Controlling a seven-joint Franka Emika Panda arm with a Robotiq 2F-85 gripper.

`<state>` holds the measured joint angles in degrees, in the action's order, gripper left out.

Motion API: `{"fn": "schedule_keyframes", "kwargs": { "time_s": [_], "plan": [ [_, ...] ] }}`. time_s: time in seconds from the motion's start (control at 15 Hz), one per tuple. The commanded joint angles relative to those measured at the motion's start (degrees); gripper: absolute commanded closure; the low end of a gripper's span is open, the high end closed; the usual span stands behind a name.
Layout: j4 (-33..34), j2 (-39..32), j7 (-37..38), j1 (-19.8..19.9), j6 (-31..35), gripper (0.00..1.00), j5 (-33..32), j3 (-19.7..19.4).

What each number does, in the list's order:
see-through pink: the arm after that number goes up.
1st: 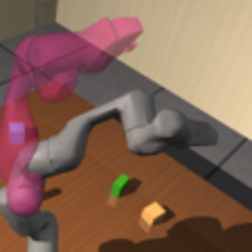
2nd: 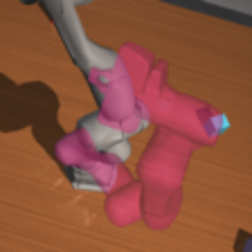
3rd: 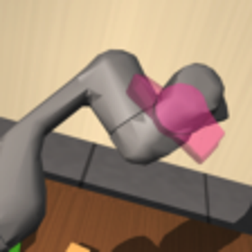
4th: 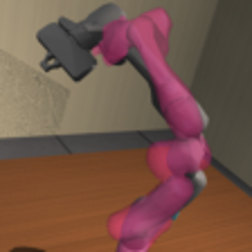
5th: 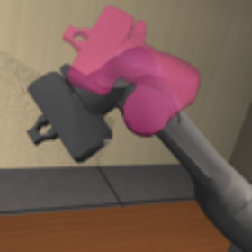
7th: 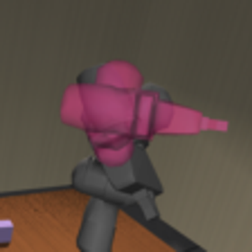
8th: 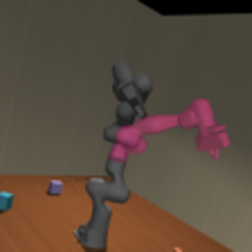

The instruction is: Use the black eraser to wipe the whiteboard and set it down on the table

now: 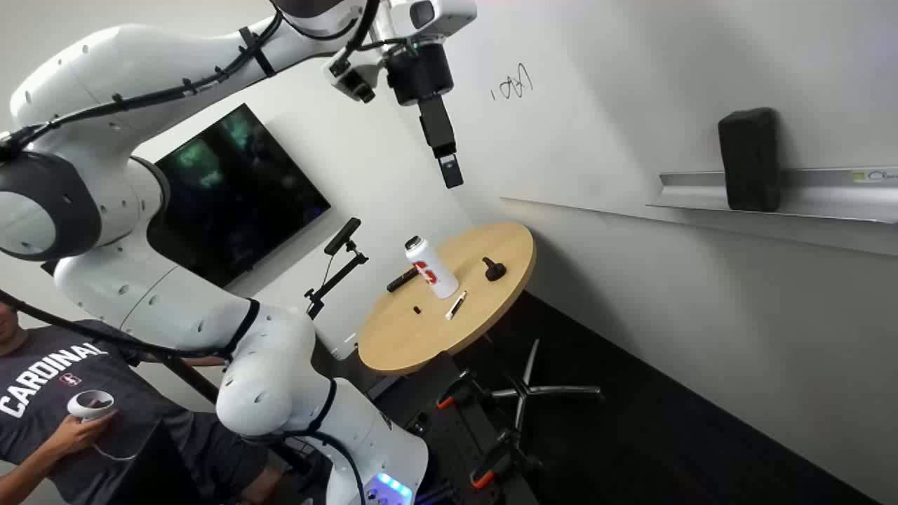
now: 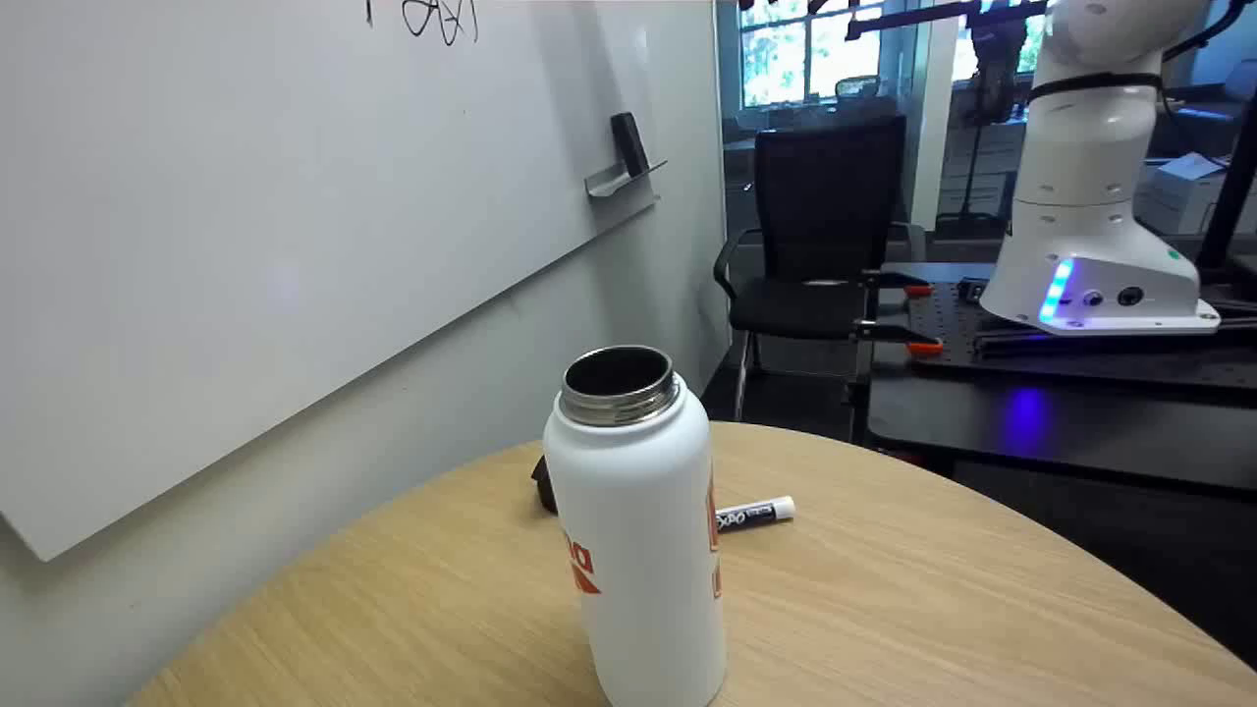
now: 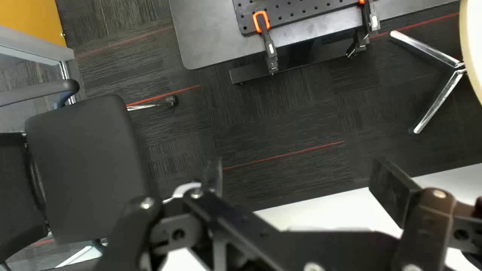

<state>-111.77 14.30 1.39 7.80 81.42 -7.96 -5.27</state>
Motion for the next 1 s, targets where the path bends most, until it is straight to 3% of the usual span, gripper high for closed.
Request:
{"fn": "schedule_keyframes", "kwargs": {
  "time_s": [0.0, 0.4, 0.67, 0.93],
  "plan": [
    [0.1, 0.0, 0.1, -0.5, -0.1, 0.0, -0.1, -0.5],
    [0.8, -0.6, 0.0, -0.3, 0.8, 0.0, -0.1, -0.7],
    [3.3, -5.1, -2.3, 0.7, 13.3, 0.0, 1.4, -3.7],
    [1.9, -9.2, -4.1, 1.5, 26.5, 0.0, 7.5, -6.9]
  ]
}}
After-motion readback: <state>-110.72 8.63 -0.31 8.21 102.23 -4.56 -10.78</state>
